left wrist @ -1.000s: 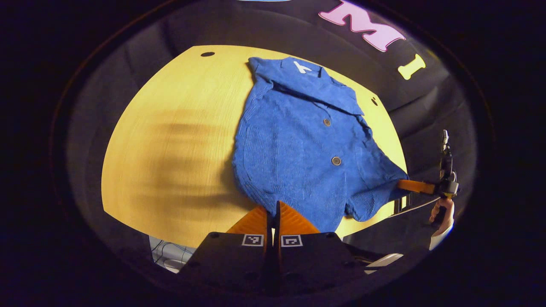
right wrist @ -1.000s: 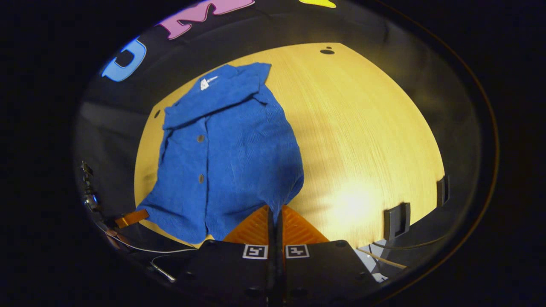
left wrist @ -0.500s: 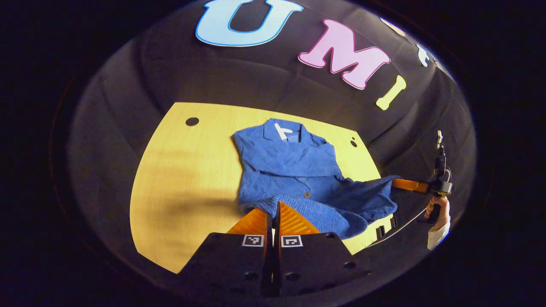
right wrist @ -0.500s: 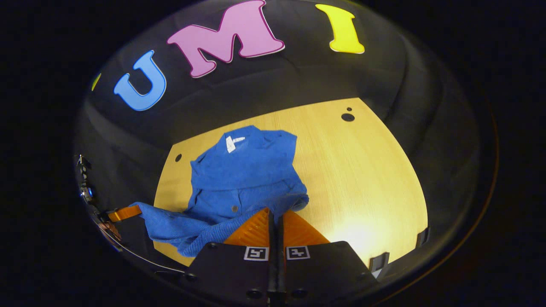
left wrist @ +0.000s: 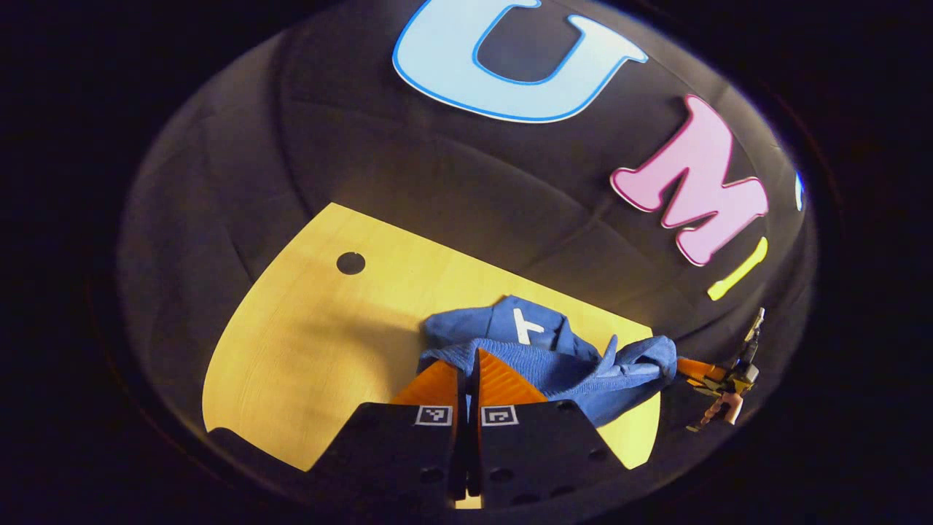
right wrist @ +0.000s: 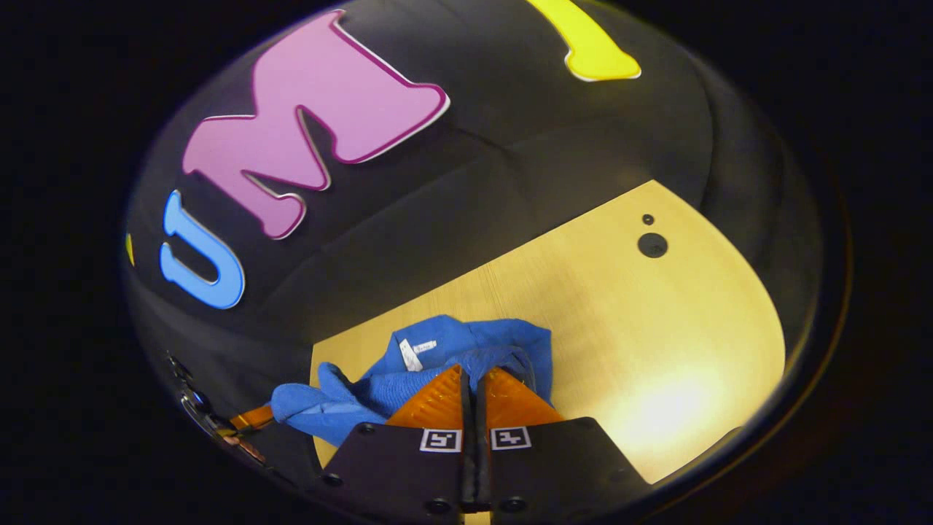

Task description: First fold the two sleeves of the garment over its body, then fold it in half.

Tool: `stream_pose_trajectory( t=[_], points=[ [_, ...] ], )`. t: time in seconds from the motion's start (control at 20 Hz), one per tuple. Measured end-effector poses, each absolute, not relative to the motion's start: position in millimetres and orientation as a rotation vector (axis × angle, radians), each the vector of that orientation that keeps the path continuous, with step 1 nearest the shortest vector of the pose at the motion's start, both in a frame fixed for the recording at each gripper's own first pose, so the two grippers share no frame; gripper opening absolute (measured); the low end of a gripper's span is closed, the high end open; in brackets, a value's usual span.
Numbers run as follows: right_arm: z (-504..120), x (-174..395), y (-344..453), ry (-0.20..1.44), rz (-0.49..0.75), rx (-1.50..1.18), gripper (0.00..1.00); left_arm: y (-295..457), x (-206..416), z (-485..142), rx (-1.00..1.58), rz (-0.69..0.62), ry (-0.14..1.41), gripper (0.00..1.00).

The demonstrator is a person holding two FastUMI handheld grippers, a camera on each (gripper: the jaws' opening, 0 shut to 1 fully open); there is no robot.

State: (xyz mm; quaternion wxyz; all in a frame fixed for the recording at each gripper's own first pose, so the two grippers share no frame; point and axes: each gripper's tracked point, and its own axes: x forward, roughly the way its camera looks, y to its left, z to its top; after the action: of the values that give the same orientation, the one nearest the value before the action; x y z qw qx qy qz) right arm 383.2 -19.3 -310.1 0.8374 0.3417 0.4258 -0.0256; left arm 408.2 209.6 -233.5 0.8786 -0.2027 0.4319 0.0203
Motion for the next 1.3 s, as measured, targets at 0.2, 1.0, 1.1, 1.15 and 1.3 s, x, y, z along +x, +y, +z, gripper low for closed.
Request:
stream_pose_trajectory(
  t=[0.2, 1.0, 1.1, 1.15, 1.3],
  points=[
    [-396.7, 433.3, -11.7, 1.009, -0.09, 0.763, 0.0, 199.1, 436.5, -299.2, -0.335, 0.108, 1.064, 0.0],
    [-381.0, 481.6, -68.8, 0.762, -0.124, 0.776, 0.97, 151.9, 470.2, -238.8, -0.26, 0.032, 0.856, 0.84],
    [-345.8, 462.6, -71.1, 0.702, -0.091, 0.653, 0.97, 144.9, 456.2, -219.3, -0.173, 0.015, 0.798, 0.84],
    [-324.3, 452.8, -69.6, 0.673, -0.077, 0.593, 0.97, 137.7, 448.1, -206.8, -0.135, 0.005, 0.762, 0.85],
    [-268.3, 409.1, -58.0, 0.6, -0.027, 0.399, 0.97, 101.6, 415.6, -166.9, -0.1, -0.065, 0.67, 0.84]
  ],
)
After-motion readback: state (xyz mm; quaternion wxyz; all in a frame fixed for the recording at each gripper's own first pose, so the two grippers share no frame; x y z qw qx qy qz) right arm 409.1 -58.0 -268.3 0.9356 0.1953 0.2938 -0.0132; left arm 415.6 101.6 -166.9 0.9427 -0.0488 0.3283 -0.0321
